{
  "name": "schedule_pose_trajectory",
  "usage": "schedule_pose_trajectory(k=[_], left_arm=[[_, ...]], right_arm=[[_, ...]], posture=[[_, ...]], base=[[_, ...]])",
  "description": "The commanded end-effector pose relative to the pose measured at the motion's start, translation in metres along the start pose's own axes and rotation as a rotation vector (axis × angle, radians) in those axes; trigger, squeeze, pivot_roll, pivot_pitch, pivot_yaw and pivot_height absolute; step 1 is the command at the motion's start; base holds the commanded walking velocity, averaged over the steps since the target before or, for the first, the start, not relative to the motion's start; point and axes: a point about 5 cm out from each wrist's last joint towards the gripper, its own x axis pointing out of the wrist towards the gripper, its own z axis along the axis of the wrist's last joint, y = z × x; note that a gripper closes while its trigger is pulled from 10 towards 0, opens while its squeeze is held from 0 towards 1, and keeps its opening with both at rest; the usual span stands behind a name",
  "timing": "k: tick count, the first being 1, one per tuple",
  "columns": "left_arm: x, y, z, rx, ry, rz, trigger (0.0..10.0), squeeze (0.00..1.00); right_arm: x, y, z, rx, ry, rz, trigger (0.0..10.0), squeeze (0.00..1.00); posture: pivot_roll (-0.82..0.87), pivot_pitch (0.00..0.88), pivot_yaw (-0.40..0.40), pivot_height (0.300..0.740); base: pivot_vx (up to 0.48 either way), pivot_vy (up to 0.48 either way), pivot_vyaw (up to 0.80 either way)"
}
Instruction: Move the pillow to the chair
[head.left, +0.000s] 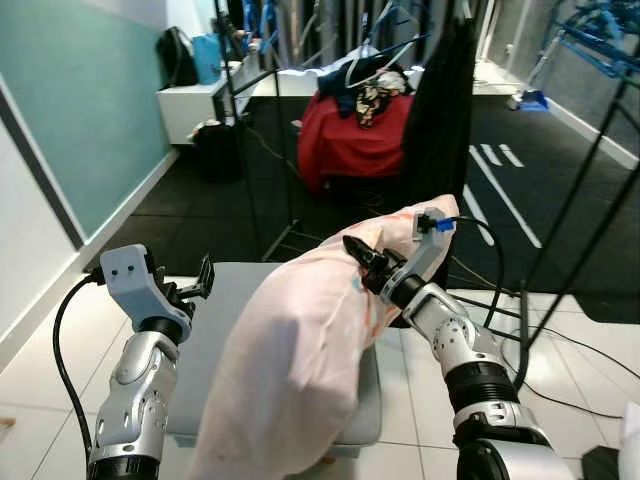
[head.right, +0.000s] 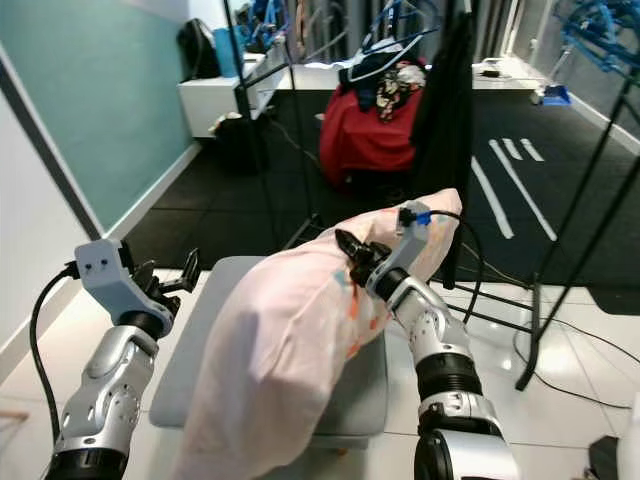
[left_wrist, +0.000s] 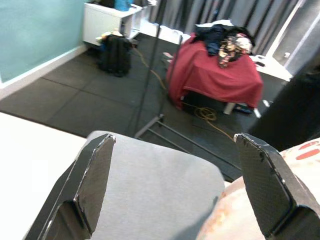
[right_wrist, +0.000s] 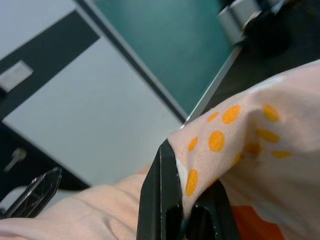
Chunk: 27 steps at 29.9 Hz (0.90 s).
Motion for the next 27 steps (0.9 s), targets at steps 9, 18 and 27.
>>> schedule_pose_trajectory(k=[9,18,27], left_arm=[[-0.001,0.0,-0.004,-0.019,0.01,0.017,10.0,0.0],[0.0,0.003,-0.005,-0.026,0.026,0.028,10.0,0.0],[-0.001,0.006,-0.003,-0.069,0.006,0.047,10.0,0.0]], right_arm=[[0.01,0.025,0.01,-0.043,-0.037,0.143,10.0,0.0],[0.014,0.04,0.0,-0.027,0.003,0.219,10.0,0.0],[0.014,0.058,-0.01,-0.037,0.089,0.348,10.0,0.0]], posture=[[-0.18,0.0,-0.027,0.74],[-0.18,0.0,-0.026,0.74],[-0.19,0.0,-0.033,0.74]], base=[[0.0,0.0,0.76],[0.0,0.0,0.76],[0.0,0.0,0.75]])
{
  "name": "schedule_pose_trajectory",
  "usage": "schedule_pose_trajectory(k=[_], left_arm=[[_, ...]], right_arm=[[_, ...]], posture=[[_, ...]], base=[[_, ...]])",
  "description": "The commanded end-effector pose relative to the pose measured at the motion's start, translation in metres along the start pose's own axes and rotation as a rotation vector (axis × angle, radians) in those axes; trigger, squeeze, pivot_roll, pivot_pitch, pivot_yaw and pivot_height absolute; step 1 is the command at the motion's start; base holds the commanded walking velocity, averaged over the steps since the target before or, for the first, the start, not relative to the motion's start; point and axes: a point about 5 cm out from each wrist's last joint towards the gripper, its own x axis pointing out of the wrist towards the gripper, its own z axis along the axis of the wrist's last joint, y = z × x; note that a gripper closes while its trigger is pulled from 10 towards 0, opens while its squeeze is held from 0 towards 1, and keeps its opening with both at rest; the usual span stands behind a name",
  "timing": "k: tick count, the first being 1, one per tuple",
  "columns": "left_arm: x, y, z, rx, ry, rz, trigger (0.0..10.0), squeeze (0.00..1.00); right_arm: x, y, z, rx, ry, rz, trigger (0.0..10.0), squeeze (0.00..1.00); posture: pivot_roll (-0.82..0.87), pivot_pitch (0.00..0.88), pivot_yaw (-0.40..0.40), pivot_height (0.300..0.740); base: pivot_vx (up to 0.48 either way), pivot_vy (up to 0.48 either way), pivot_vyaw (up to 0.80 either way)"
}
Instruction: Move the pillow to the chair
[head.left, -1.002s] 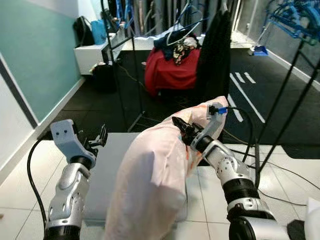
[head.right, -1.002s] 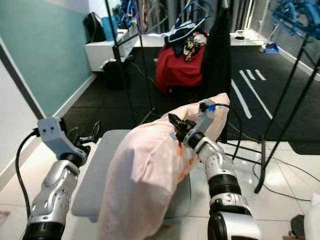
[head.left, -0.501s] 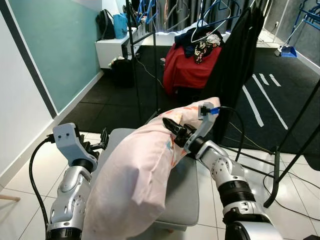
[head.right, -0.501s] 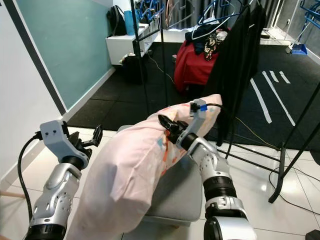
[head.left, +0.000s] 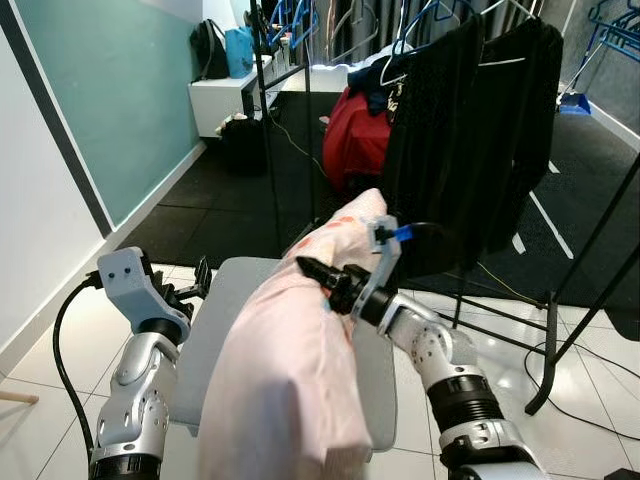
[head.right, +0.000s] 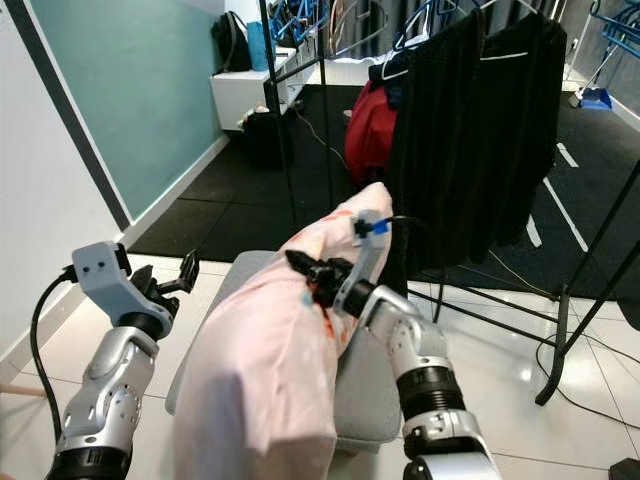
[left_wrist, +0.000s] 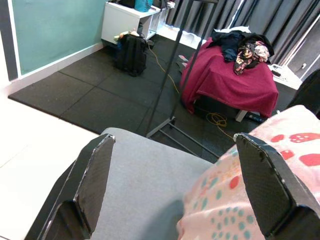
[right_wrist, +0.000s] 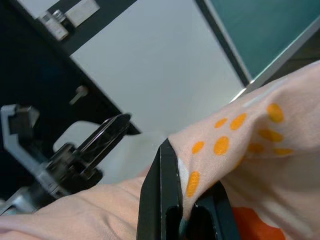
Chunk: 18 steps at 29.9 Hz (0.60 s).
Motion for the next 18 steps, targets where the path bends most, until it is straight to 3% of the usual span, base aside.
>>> schedule_pose_trajectory(k=[1,5,11,18], left_arm=[[-0.0009,0.0015,-0.0012,-0.028,0.004,0.015,10.0,0.0],[-0.0015,0.0009,-0.0036,-0.038,0.024,0.019,10.0,0.0],[-0.0011,-0.0013,-0.0073,-0.035,0.045,0.02,10.0,0.0],[0.0,-0.0009,-0.0068,-0.025,0.032,0.015,10.0,0.0]], right_arm=[[0.0067,0.0151,0.0214,-0.047,-0.069,0.095,10.0,0.0],[0.0066,0.0144,0.0266,-0.052,-0.081,0.093,10.0,0.0],[0.0062,0.0143,0.0259,-0.055,-0.076,0.091,10.0,0.0],[0.0035,0.0144,0.0233,-0.064,-0.054,0.097,10.0,0.0]], posture=[[-0.19,0.0,-0.033,0.74],[-0.19,0.0,-0.036,0.74],[-0.19,0.0,-0.038,0.74],[-0.19,0.0,-0.038,0.74]], base=[[0.0,0.0,0.75],[0.0,0.0,0.75],[-0.418,0.0,0.75],[0.0,0.0,0.74]])
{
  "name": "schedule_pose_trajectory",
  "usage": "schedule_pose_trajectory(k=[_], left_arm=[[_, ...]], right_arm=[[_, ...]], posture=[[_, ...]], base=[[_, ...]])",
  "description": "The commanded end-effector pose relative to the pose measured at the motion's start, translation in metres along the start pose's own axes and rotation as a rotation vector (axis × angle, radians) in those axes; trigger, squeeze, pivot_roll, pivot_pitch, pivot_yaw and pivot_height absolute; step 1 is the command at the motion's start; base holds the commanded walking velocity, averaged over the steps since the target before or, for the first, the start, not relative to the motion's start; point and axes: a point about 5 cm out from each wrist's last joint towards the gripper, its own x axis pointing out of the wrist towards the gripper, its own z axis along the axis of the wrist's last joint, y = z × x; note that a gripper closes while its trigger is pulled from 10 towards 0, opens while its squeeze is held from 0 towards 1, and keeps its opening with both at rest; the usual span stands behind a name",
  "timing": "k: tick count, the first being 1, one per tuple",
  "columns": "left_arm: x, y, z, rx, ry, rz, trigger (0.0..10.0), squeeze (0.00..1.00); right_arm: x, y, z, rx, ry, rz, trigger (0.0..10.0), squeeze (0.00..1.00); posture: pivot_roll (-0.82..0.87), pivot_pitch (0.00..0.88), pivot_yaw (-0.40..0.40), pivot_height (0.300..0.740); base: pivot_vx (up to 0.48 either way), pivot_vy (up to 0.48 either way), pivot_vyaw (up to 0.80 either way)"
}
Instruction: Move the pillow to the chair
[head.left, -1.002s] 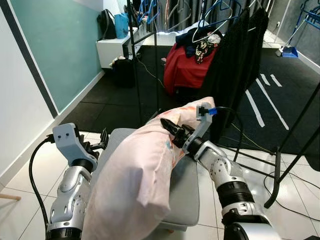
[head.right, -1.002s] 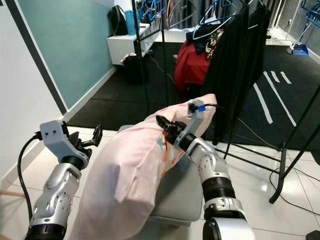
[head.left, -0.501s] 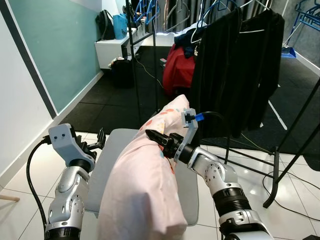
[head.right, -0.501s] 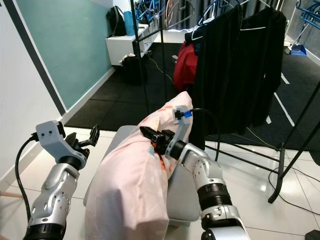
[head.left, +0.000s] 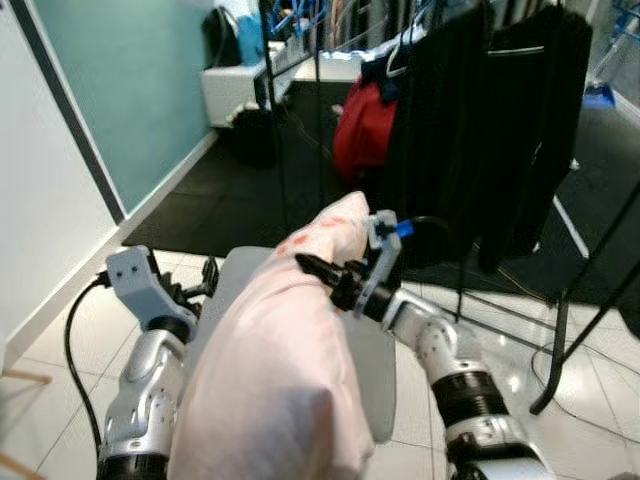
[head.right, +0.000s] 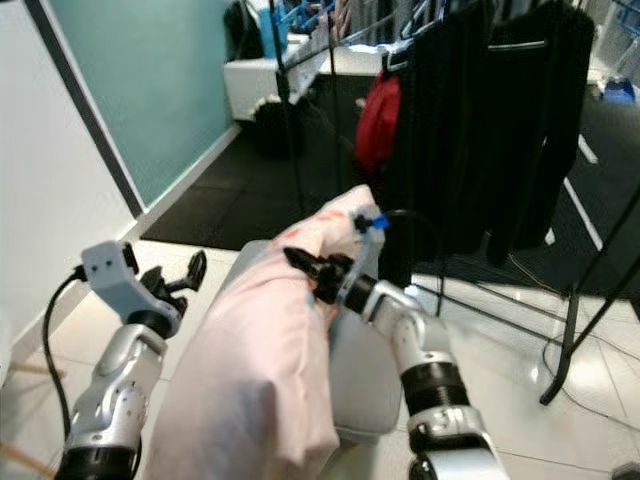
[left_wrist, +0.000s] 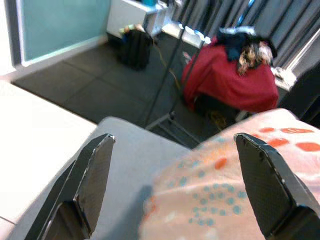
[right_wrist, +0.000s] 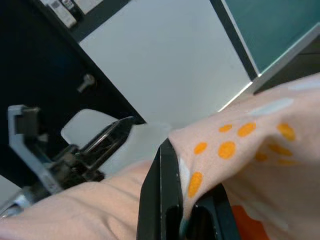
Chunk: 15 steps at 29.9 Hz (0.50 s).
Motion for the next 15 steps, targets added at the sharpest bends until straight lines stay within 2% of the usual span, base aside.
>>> schedule_pose_trajectory(k=[1,7,15], left_arm=[[0.0002,0.0053,-0.0004,0.013,-0.002,0.018,10.0,0.0],[0.001,0.0,-0.002,0.012,-0.004,0.004,10.0,0.0],[-0.0002,-0.0003,-0.0032,0.024,-0.002,-0.001,10.0,0.0]], right_arm=[[0.0087,0.0171,0.012,-0.035,-0.038,0.107,10.0,0.0],[0.0025,0.0146,0.0138,-0.043,-0.034,0.111,10.0,0.0],[0.0076,0.0174,0.0093,-0.032,-0.036,0.119,10.0,0.0]], posture=[[-0.2,0.0,-0.039,0.74],[-0.21,0.0,-0.04,0.74],[-0.2,0.0,-0.039,0.74]], base=[[0.0,0.0,0.74],[0.0,0.0,0.74],[0.0,0.0,0.74]])
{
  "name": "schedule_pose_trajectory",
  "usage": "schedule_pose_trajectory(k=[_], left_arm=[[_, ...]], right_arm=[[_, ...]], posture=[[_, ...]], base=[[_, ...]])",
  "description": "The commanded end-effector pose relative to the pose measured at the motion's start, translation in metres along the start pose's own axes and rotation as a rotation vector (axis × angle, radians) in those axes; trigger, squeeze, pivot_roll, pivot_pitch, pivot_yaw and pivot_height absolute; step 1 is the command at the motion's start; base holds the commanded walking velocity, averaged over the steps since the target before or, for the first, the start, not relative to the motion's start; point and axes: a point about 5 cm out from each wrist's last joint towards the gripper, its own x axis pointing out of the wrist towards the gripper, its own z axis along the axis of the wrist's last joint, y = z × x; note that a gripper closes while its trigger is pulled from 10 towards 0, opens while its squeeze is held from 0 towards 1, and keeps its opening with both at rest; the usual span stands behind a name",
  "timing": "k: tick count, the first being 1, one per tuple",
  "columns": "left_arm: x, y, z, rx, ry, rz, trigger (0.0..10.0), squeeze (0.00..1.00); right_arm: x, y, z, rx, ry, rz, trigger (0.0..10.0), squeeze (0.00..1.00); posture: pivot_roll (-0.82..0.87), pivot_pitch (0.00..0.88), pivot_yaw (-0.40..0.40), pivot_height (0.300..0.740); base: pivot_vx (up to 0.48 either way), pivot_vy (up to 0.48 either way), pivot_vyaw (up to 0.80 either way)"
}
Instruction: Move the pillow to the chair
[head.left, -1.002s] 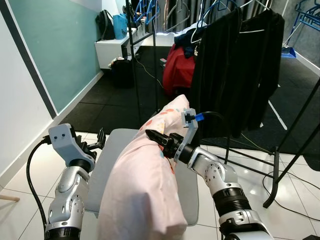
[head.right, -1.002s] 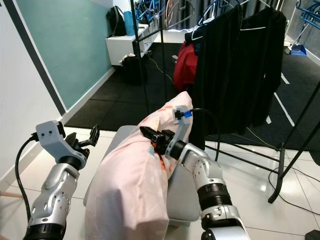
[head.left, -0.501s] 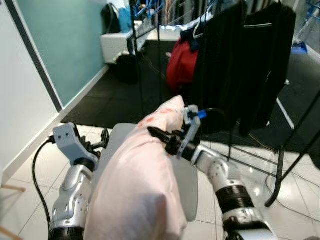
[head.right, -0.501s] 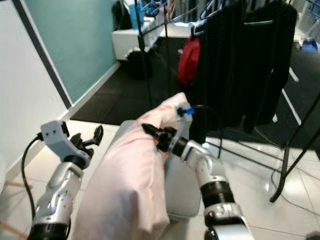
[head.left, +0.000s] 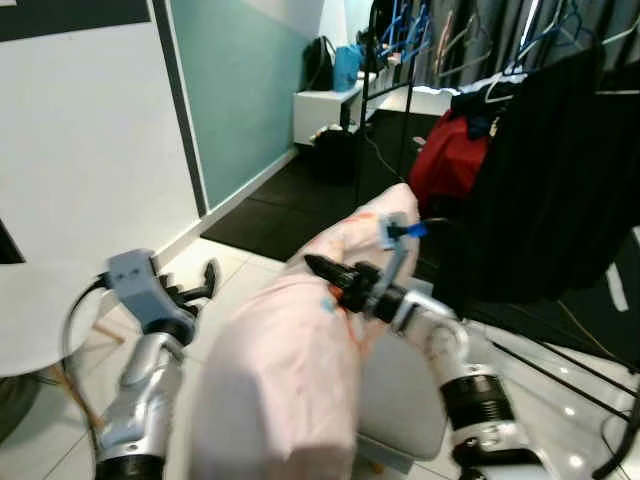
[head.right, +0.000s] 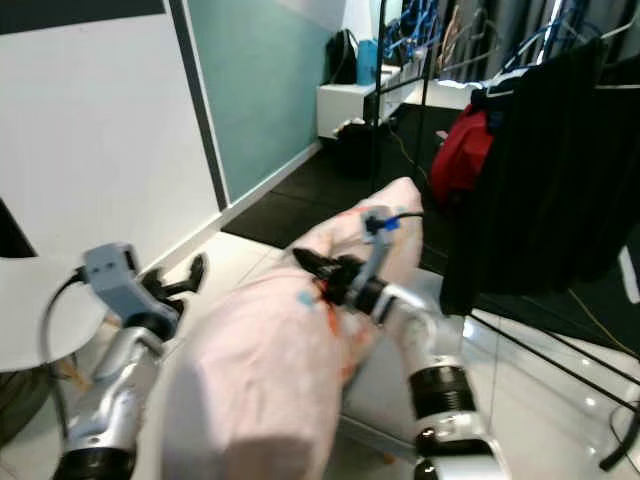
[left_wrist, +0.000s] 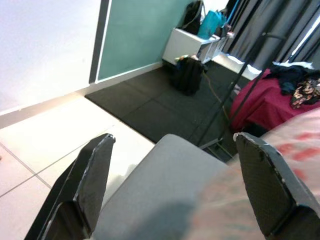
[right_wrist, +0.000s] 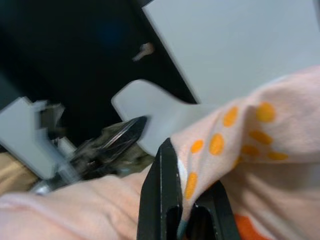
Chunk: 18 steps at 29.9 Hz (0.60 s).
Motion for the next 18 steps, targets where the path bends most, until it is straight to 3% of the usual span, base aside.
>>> schedule_pose_trajectory(k=[1,18], left_arm=[[-0.0011,-0.0008,-0.0043,0.003,0.01,-0.004,10.0,0.0],[-0.0023,-0.0034,-0.0077,0.01,0.01,-0.015,10.0,0.0]], right_arm=[[0.0068,0.0092,0.0142,-0.037,-0.053,0.054,10.0,0.0],[0.0088,0.0089,0.0175,-0.04,-0.066,0.049,10.0,0.0]], posture=[[-0.2,0.0,-0.04,0.74],[-0.2,0.0,-0.046,0.74]], base=[[0.0,0.0,0.74],[0.0,0.0,0.74]])
